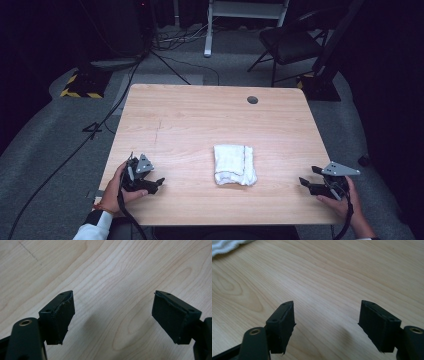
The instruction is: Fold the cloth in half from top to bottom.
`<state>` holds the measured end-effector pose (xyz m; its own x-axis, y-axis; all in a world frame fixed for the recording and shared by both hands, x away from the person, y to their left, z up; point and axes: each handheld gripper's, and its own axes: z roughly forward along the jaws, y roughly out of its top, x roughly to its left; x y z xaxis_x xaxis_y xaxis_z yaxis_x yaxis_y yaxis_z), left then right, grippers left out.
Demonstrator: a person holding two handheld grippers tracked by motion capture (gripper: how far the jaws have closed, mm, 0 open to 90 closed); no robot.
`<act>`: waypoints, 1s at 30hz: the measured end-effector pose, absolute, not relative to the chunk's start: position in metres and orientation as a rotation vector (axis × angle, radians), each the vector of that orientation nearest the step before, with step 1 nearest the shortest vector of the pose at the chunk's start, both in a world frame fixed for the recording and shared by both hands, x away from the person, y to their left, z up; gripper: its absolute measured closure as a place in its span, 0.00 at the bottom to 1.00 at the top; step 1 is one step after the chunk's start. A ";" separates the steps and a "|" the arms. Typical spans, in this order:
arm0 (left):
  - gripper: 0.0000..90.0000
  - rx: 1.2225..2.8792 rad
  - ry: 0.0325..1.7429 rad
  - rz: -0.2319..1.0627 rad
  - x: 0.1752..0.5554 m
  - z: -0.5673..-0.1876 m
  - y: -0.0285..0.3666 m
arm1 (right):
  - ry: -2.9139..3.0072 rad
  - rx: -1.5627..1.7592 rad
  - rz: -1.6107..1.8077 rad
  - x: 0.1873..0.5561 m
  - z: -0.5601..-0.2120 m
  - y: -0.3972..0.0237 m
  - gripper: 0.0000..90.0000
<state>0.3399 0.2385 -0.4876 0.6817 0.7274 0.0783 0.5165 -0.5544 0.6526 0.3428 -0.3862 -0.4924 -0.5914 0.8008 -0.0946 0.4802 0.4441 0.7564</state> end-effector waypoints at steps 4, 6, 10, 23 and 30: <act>0.21 2.268 0.985 0.427 0.338 -0.493 0.252 | 2.253 1.104 0.942 0.339 -0.499 -0.391 0.31; 0.21 2.262 1.007 0.403 0.338 -0.497 0.257 | 2.241 1.123 0.957 0.337 -0.501 -0.394 0.30; 0.20 2.174 1.028 0.377 0.334 -0.503 0.272 | 2.220 1.161 0.968 0.337 -0.502 -0.397 0.27; 0.19 2.165 1.070 0.414 0.331 -0.504 0.271 | 2.238 1.239 0.990 0.342 -0.503 -0.401 0.23; 0.19 2.161 1.075 0.415 0.331 -0.504 0.270 | 2.237 1.239 0.990 0.342 -0.503 -0.401 0.23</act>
